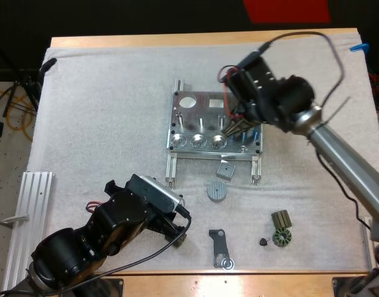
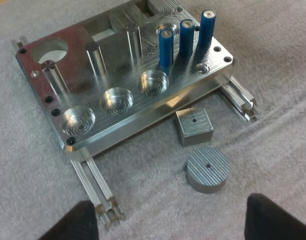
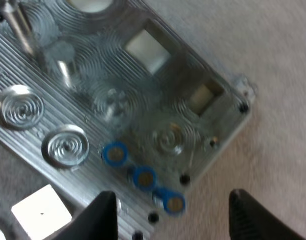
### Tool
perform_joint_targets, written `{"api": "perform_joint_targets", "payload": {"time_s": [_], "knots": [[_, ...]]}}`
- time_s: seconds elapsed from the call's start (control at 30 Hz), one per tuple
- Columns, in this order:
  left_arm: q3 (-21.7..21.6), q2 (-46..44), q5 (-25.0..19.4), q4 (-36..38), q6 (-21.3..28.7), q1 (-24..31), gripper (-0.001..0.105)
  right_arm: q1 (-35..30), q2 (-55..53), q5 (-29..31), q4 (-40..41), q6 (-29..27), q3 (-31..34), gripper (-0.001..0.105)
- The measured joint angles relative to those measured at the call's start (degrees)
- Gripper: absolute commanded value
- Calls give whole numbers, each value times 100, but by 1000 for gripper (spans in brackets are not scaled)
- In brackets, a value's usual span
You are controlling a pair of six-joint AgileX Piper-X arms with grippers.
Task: Load cells from right to left
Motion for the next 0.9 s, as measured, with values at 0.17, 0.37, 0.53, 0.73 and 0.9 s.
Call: {"api": "perform_joint_targets", "payload": {"time_s": [0.17,0.37,0.53,0.73,0.9], "knots": [[0,0,-125,0,324,0,62,-473,-312,-108,325,261,0,50],[0,0,-295,-383,1131,0,62,-1080,-823,-352,367,497,0,50],[0,0,-414,-959,1961,28,62,-1314,-1430,-351,346,439,405,50],[-58,-37,17,-1325,2580,639,62,-1331,-2383,-174,230,352,1679,50],[-206,-63,1357,-1436,2952,1724,62,-1331,-3313,-83,-163,323,2702,50]]}}
